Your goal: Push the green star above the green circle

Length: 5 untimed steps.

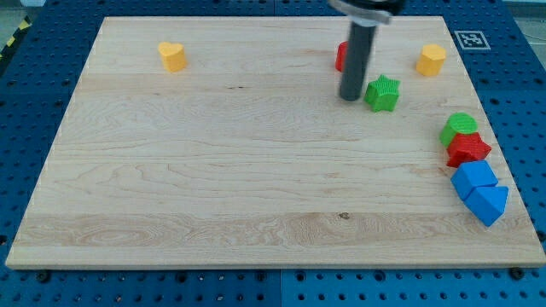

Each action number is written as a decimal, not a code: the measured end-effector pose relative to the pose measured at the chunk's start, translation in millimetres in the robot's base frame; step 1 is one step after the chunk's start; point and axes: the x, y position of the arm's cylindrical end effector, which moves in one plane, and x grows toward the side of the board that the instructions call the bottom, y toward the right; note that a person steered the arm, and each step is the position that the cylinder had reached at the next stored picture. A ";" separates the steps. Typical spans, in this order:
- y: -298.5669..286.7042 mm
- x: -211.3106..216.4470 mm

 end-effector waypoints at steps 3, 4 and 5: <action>50.4 -24.6; 67.1 -23.3; 86.9 -4.6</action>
